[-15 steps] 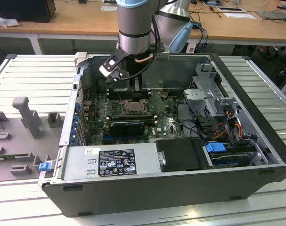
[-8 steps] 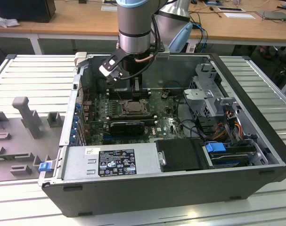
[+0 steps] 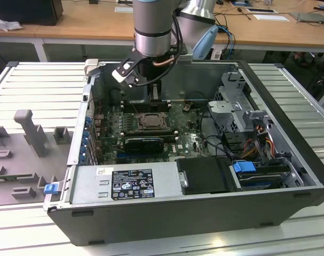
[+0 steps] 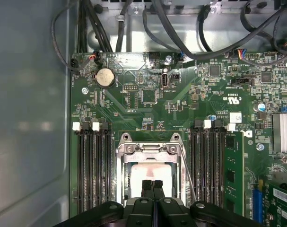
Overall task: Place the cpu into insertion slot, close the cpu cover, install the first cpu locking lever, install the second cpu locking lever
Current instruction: 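Install the first cpu locking lever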
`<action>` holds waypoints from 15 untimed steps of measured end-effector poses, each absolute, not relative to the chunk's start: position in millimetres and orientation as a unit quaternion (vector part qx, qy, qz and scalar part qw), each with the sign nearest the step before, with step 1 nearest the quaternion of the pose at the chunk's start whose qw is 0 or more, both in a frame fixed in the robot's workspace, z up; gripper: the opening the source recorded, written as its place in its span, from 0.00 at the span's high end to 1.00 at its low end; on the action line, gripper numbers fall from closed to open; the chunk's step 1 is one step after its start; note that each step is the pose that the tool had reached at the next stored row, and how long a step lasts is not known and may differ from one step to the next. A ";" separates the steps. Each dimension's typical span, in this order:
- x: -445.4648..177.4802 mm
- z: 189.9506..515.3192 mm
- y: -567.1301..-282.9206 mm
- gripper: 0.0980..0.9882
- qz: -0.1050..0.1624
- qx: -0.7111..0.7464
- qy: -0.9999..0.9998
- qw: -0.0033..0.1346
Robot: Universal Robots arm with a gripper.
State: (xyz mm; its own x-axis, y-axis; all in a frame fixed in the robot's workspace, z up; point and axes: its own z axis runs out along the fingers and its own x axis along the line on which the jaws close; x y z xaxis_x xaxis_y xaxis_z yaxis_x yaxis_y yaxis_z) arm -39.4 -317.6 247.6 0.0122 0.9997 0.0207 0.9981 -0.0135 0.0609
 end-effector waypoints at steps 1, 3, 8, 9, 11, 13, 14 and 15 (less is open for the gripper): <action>-39.4 250.2 -317.6 0.99 0.029 0.711 0.702 0.014; -39.4 254.0 -317.6 0.99 0.029 0.711 0.702 0.014; -39.3 262.6 -317.6 0.99 0.027 0.711 0.702 0.012; -39.3 263.7 -317.6 0.99 0.027 0.711 0.702 0.011; -39.3 268.2 -317.6 0.99 0.023 0.712 0.702 0.006; -39.2 270.1 -317.6 0.99 0.019 0.712 0.702 0.002; -39.2 271.5 -317.6 0.99 0.017 0.712 0.702 0.000; -39.2 272.9 -317.6 0.99 0.015 0.712 0.702 -0.001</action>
State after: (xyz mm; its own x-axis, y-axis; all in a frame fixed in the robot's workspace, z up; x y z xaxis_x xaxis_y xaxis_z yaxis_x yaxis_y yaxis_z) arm -39.2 -317.6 272.9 0.0132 0.9996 0.0236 0.9997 -0.0136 0.0192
